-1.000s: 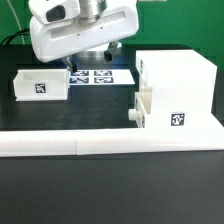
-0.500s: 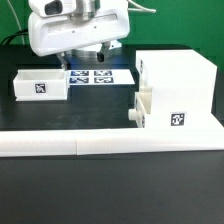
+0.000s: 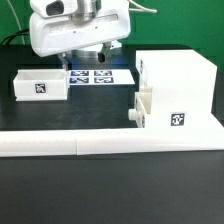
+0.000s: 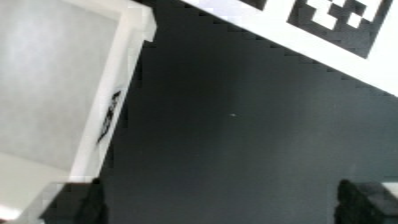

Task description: Assemble drawer

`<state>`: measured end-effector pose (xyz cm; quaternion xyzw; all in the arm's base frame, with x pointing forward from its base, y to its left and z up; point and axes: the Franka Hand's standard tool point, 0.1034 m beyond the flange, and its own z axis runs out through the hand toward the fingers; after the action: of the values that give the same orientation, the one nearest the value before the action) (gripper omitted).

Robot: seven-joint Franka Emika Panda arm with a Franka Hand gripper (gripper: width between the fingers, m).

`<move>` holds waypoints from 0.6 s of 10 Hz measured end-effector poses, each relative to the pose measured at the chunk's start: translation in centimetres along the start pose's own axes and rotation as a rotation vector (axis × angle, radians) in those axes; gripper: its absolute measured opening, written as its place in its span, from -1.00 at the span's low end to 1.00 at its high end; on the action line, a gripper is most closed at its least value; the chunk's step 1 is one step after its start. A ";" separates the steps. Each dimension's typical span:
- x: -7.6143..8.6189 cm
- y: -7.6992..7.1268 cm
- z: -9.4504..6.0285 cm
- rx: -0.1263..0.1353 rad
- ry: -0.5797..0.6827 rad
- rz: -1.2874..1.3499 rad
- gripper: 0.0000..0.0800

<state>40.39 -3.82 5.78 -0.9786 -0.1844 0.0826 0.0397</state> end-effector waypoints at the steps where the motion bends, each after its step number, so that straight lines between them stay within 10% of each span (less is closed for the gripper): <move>1: -0.8 0.6 -0.2 -0.012 0.012 0.072 0.62; 6: -3.4 2.2 2.1 -0.031 0.033 0.179 0.62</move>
Offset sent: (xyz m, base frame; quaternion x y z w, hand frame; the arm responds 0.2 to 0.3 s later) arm -0.0232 -0.0337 -0.0195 -0.0529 0.0040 0.0767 0.9956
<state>37.70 -7.00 4.01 -0.9929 -0.0968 0.0666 0.0201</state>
